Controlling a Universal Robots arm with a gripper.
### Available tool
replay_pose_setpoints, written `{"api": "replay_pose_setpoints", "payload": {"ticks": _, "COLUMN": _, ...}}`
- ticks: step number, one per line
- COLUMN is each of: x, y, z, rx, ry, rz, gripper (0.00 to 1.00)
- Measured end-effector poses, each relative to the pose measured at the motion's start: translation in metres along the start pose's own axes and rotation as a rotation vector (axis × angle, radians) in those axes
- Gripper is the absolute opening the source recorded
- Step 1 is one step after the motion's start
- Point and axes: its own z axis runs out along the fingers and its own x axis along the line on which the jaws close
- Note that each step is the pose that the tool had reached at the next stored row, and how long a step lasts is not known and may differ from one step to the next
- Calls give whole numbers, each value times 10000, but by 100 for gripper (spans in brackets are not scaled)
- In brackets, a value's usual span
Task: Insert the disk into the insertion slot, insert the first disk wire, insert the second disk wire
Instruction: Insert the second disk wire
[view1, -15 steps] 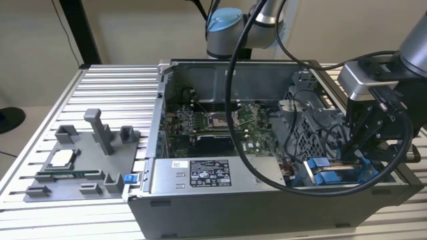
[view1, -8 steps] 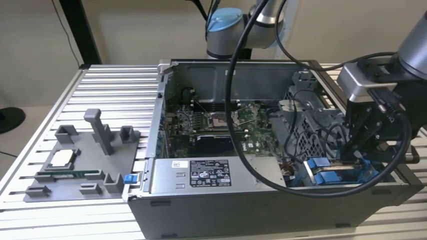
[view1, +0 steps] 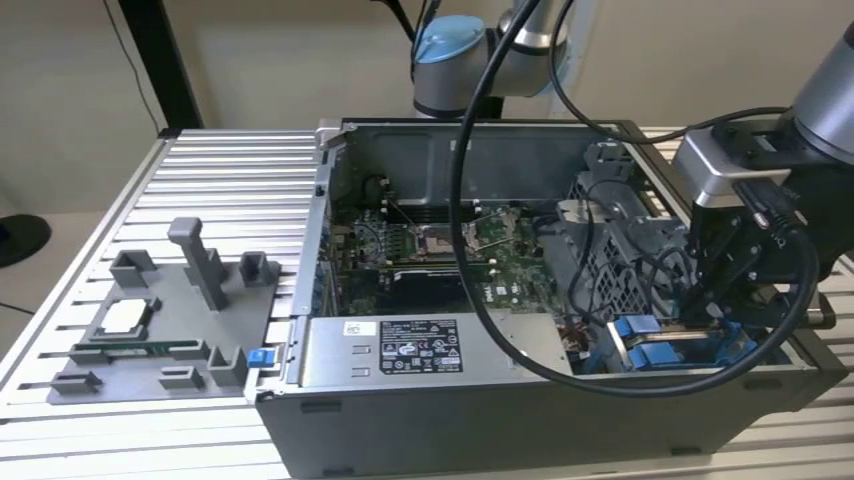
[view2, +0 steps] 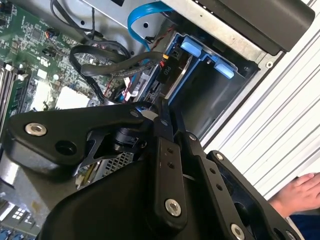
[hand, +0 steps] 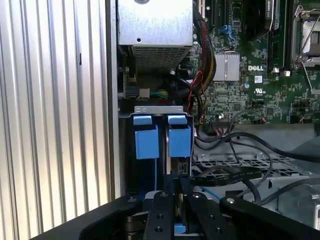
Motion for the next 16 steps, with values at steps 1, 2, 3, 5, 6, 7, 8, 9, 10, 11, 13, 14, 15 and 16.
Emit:
{"api": "replay_pose_setpoints", "payload": {"ticks": 1, "x": 0, "y": 0, "z": 0, "rx": 0, "ry": 0, "rz": 0, "gripper": 0}}
{"api": "replay_pose_setpoints", "payload": {"ticks": 2, "x": 0, "y": 0, "z": 1, "rx": 0, "ry": -1, "rz": 0, "gripper": 0}}
{"api": "replay_pose_setpoints", "payload": {"ticks": 3, "x": 0, "y": 0, "z": 1, "rx": 0, "ry": -2, "rz": 0, "gripper": 0}}
{"api": "replay_pose_setpoints", "payload": {"ticks": 5, "x": -1, "y": 0, "z": 4, "rx": 7, "ry": -5, "rz": -1, "gripper": 0}}
{"api": "replay_pose_setpoints", "payload": {"ticks": 6, "x": -4, "y": 1, "z": 7, "rx": 23, "ry": -6, "rz": -1, "gripper": 0}}
{"api": "replay_pose_setpoints", "payload": {"ticks": 7, "x": -7, "y": 1, "z": 9, "rx": 44, "ry": -4, "rz": -3, "gripper": 0}}
{"api": "replay_pose_setpoints", "payload": {"ticks": 8, "x": -10, "y": 1, "z": 13, "rx": 77, "ry": -5, "rz": -6, "gripper": 0}}
{"api": "replay_pose_setpoints", "payload": {"ticks": 9, "x": -15, "y": 1, "z": 19, "rx": 118, "ry": -7, "rz": -10, "gripper": 0}}
{"api": "replay_pose_setpoints", "payload": {"ticks": 10, "x": -21, "y": 1, "z": 25, "rx": 156, "ry": -8, "rz": -13, "gripper": 0}}
{"api": "replay_pose_setpoints", "payload": {"ticks": 11, "x": -30, "y": 1, "z": 33, "rx": 187, "ry": -10, "rz": -17, "gripper": 0}}
{"api": "replay_pose_setpoints", "payload": {"ticks": 13, "x": -54, "y": 3, "z": 50, "rx": 251, "ry": -11, "rz": -22, "gripper": 0}}
{"api": "replay_pose_setpoints", "payload": {"ticks": 14, "x": -65, "y": 4, "z": 59, "rx": 293, "ry": -14, "rz": -25, "gripper": 0}}
{"api": "replay_pose_setpoints", "payload": {"ticks": 15, "x": -77, "y": 4, "z": 69, "rx": 336, "ry": -15, "rz": -29, "gripper": 0}}
{"api": "replay_pose_setpoints", "payload": {"ticks": 16, "x": -88, "y": 4, "z": 78, "rx": 382, "ry": -17, "rz": -34, "gripper": 0}}
